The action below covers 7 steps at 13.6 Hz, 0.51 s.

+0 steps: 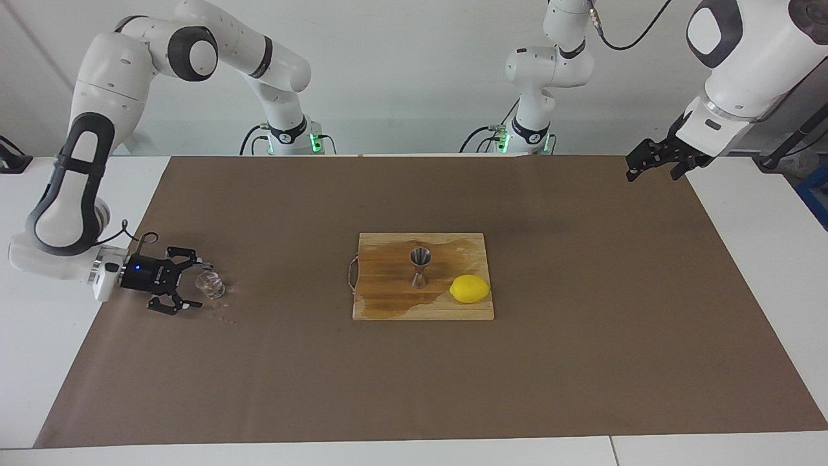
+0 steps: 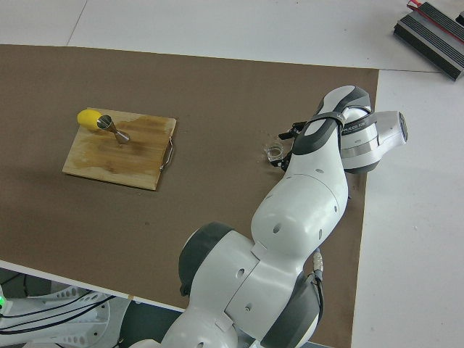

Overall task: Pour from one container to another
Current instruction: 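Lower the right gripper around the clear glass and close it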

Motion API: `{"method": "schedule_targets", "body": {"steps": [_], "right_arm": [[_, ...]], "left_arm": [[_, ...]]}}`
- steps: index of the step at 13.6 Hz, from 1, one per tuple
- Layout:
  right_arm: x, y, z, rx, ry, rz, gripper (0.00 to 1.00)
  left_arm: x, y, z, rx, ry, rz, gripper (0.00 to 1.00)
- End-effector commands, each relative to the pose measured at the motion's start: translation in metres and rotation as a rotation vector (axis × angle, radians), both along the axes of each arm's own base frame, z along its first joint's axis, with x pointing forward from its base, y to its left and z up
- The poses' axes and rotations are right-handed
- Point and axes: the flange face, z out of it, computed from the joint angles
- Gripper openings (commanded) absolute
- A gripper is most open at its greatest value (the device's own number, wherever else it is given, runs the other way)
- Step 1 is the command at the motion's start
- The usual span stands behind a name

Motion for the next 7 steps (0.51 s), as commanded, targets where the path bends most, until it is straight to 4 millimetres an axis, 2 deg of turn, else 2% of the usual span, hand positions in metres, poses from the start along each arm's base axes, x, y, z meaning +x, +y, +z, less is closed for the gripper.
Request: {"method": "schedule_targets", "body": {"steps": [1,6,7], "right_arm": [[-0.003,0.009,-0.012,0.047,0.007,-0.032,1.00],[-0.006,0.005,-0.010,0.041,0.020,-0.038,1.00],[-0.006,0.003,-0.009,0.041,0.020,-0.036,1.00]], "left_arm": [[-0.011,0.001,0.000,0.006,0.009,-0.009,1.00],[-0.011,-0.027,0.002,0.015,0.008,-0.076,1.00],[-0.011,-0.027,0.002,0.016,0.008,-0.076,1.00]]}}
